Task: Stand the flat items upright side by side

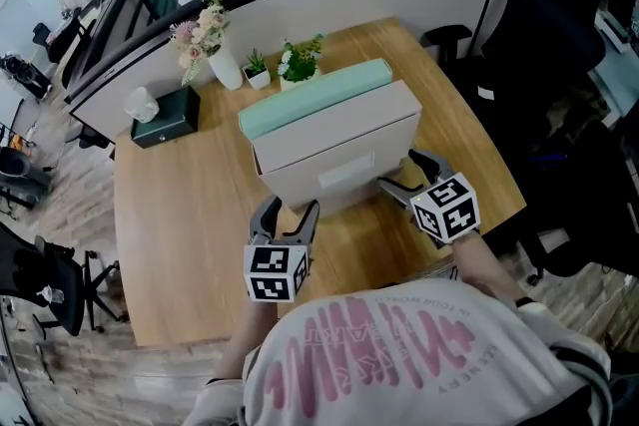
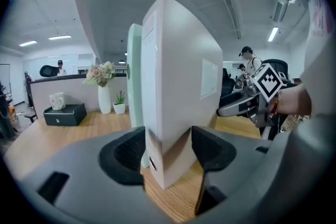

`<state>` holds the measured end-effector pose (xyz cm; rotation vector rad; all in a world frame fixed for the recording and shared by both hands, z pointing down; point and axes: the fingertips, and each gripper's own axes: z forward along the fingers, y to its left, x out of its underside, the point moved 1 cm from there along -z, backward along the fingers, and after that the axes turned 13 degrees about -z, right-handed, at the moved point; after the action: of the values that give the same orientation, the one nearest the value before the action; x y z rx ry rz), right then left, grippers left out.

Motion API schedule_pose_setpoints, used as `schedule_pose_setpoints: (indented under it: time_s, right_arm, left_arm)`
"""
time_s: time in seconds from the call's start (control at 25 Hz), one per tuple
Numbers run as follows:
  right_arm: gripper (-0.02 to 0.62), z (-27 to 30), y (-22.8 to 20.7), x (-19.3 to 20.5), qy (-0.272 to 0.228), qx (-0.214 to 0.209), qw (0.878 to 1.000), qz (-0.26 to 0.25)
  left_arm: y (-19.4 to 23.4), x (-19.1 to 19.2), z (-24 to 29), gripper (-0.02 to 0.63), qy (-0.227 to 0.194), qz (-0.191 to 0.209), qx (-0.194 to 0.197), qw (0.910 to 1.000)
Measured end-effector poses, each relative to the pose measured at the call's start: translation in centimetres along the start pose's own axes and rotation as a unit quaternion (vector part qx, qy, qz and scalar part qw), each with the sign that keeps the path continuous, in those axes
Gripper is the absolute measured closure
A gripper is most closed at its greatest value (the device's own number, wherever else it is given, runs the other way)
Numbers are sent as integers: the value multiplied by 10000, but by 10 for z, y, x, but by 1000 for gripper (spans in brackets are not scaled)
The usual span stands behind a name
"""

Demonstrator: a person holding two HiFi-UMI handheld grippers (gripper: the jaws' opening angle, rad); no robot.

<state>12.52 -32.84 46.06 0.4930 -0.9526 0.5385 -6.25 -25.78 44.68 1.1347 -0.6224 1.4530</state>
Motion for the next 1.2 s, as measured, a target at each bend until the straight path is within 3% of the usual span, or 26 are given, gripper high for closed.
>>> schedule_pose_setpoints:
  time_s: [0.2, 0.4, 0.52, 0.68, 0.8, 1.0, 1.2]
  right_arm:
    - [235, -11, 1, -1, -88, 29, 9993, 372]
    - [237, -20, 6, 5, -254, -211, 9838, 1762]
    - [322, -26, 14, 23, -6, -107, 9755, 2196]
    - [432, -38, 40, 33, -31, -278, 9565, 2903]
    - [500, -47, 57, 28, -193, -259, 9528, 3019]
    - [588, -69, 76, 11, -538, -60, 9565, 2868]
    - [598, -91, 86, -13, -986, 161, 9608, 2585]
  left_arm:
    - [10, 0, -12, 327, -91, -348, -94, 9993]
    - [19, 13, -25, 336, -34, -1121, -114, 9936]
    - [19, 29, -35, 387, 68, -1435, -145, 9895]
    - [8, 40, -48, 420, 130, -1388, -63, 9902]
    - [-4, 36, -57, 443, 17, -1470, 100, 9891]
    - [-23, 25, -74, 497, -252, -1477, 267, 9883]
    - [-37, 13, -93, 576, -495, -1336, 409, 9890]
